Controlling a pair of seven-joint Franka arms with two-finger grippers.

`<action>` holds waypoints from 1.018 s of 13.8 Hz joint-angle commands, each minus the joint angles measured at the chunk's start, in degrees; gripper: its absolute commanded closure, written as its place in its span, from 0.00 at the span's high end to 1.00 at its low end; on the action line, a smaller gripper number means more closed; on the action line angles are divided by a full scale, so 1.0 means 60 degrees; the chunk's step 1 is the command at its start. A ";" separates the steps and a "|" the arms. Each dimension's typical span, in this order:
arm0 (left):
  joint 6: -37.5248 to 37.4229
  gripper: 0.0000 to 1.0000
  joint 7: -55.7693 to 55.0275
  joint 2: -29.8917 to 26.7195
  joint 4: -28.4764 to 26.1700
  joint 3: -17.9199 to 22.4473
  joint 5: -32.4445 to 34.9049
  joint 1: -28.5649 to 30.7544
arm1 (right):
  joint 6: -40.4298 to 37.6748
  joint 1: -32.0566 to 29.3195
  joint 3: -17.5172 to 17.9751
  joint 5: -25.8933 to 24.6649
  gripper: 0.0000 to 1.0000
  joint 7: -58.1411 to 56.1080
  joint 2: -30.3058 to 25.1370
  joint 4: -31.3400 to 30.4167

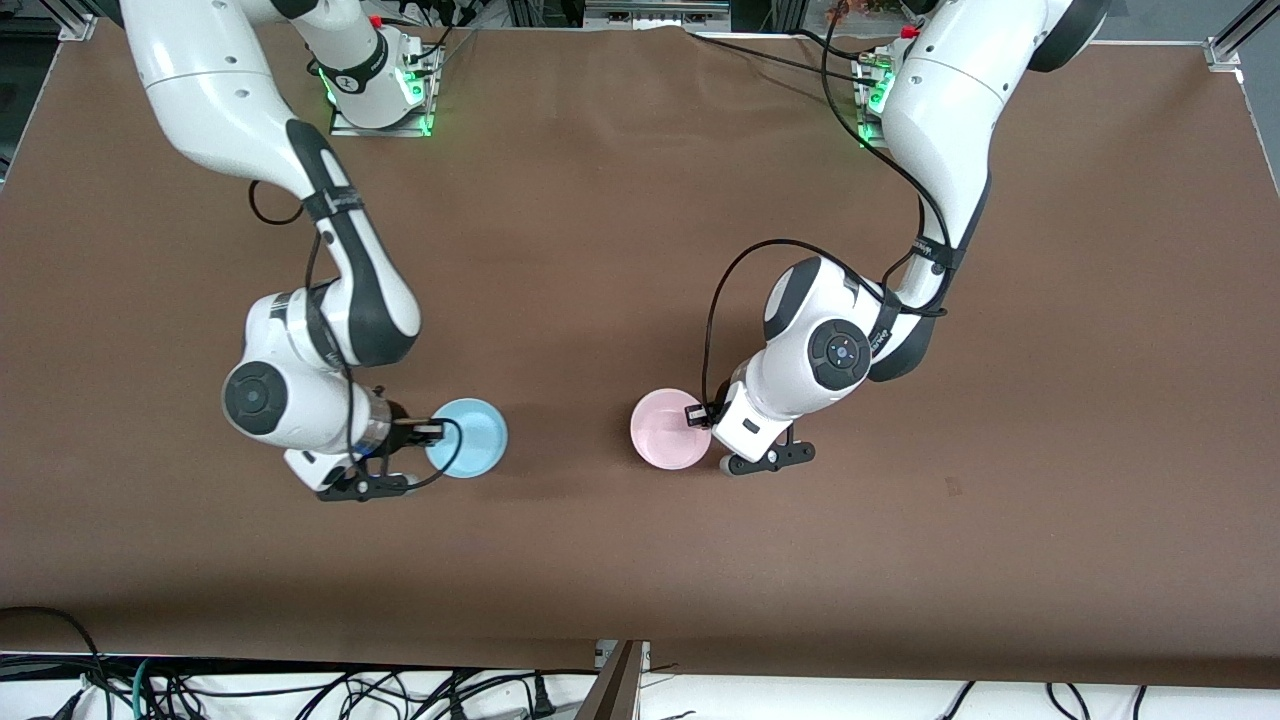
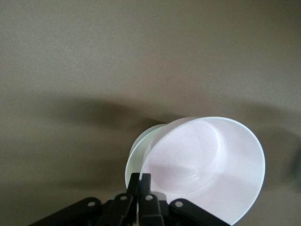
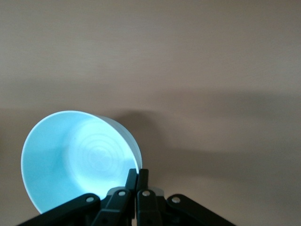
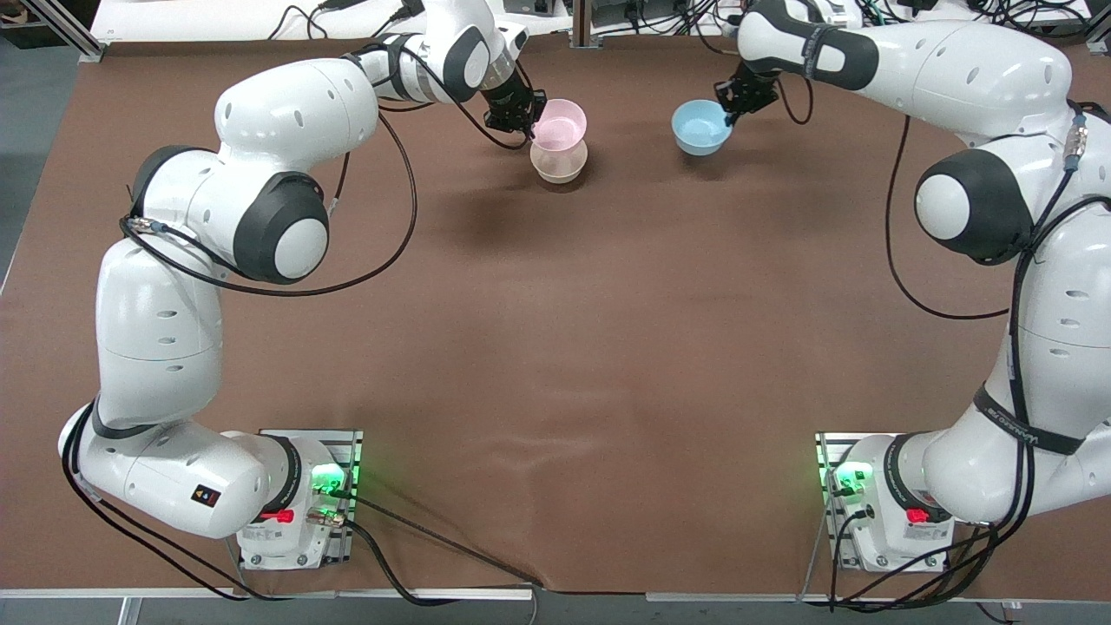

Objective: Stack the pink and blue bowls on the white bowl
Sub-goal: 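Lower the pink bowl into the white bowl while the right gripper grasps the blue bowl, then open the left gripper and withdraw while the right gripper carries the blue bowl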

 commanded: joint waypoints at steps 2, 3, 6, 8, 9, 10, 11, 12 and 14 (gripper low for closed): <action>-0.0133 0.00 0.0010 0.0018 -0.0035 0.0050 0.0252 -0.0048 | -0.0147 0.0599 0.0038 0.0083 0.00 0.1490 0.0031 0.0257; -0.0133 0.00 0.0010 0.0004 -0.0064 0.0050 0.0252 -0.0048 | -0.0161 0.0614 0.0037 0.0097 0.00 0.1507 0.0031 0.0257; -0.0119 0.00 -0.0004 0.0033 -0.0167 0.0050 0.0252 -0.0063 | -0.0205 0.0600 0.0037 0.0112 0.00 0.1507 0.0031 0.0243; -0.0104 0.00 -0.0019 0.0077 -0.0167 0.0050 0.0252 -0.0078 | -0.0205 0.0600 0.0037 0.0098 0.00 0.1521 0.0046 0.0243; -0.0075 0.00 -0.0033 0.0091 -0.0167 0.0050 0.0252 -0.0092 | -0.0219 0.0600 0.0023 0.0097 0.00 0.1521 0.0046 0.0228; -0.0060 0.00 -0.0063 0.0106 -0.0167 0.0050 0.0238 -0.0121 | -0.0220 0.0571 0.0023 0.0097 0.00 0.1521 0.0060 0.0184; -0.0045 0.00 -0.0077 0.0135 -0.0167 0.0050 0.0238 -0.0122 | -0.0220 0.0571 0.0023 0.0097 0.00 0.1521 0.0060 0.0170; -0.0045 0.00 -0.0078 0.0179 -0.0167 0.0050 0.0238 -0.0136 | -0.0220 0.0571 0.0023 0.0097 0.00 0.1521 0.0060 0.0155; -0.0031 0.00 -0.0078 0.0223 -0.0167 0.0050 0.0223 -0.0136 | -0.0220 0.0541 0.0023 0.0097 0.00 0.1521 0.0075 0.0140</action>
